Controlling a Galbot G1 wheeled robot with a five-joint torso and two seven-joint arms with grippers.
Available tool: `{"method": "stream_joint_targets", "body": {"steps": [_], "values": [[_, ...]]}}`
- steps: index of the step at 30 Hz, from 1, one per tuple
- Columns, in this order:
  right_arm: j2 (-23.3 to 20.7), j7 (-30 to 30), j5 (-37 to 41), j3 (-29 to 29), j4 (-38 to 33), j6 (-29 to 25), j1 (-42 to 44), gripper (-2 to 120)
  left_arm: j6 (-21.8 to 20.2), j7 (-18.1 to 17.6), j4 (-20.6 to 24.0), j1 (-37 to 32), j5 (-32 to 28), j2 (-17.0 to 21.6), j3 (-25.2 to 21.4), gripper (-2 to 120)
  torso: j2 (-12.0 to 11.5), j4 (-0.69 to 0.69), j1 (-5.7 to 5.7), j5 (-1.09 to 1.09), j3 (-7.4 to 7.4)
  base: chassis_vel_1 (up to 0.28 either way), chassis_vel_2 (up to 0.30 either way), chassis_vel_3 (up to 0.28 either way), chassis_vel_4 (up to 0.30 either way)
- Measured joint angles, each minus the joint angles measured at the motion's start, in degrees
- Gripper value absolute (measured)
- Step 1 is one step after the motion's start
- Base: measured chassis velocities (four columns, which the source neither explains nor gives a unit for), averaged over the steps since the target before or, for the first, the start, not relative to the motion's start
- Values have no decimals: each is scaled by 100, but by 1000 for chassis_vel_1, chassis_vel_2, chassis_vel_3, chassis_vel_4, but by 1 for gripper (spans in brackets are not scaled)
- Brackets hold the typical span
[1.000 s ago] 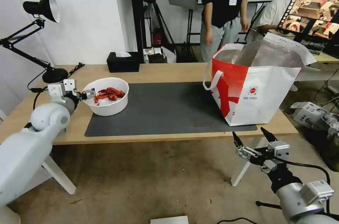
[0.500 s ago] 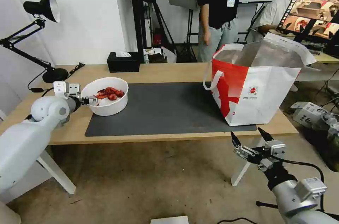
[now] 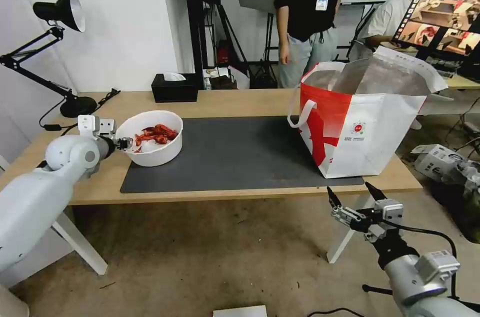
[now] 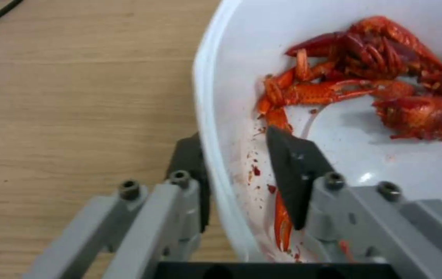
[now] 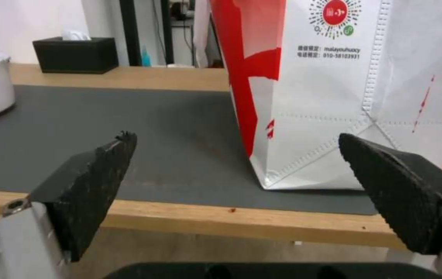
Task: Pick up the trash from the table and place it into the takeout bag.
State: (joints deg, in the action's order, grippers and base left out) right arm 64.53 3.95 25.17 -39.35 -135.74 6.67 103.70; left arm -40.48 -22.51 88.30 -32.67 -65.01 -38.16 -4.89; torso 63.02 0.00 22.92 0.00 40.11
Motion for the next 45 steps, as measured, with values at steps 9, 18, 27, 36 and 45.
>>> {"method": "stream_joint_targets", "body": {"steps": [9, 18, 27, 36, 45], "values": [[38, 1, -1, 1, 14, 0, 0, 100, 7, -1, 46, -9, -2, 0, 0, 0, 0, 0, 0, 0, 0, 0, 0, 0, 0], [46, 0, -7, 16, 100, 0, -64, 100, -77, -287, 346, -27, -432, 90, -118, 0, 0, 0, 0, 0, 0, 0, 0, 0, 0], [45, -3, -18, 7, 220, 7, -69, 100, -176, -1174, 1637, 265, -1657, 164, -237, 0, 0, 0, -1, 2, 0, 0, 0, 0, 0], [48, 16, -27, -42, 247, 15, 18, 100, -175, -2275, 2207, 1552, -3192, -196, 506, 0, 0, 0, 0, 1, 0, 0, 0, 0, 0], [104, 49, -46, -38, 259, 18, 46, 100, -172, -2848, 1516, 3506, -3976, -1271, 1906, 0, 0, -2, 0, 2, 0, 0, 0, 0, 0]]}}
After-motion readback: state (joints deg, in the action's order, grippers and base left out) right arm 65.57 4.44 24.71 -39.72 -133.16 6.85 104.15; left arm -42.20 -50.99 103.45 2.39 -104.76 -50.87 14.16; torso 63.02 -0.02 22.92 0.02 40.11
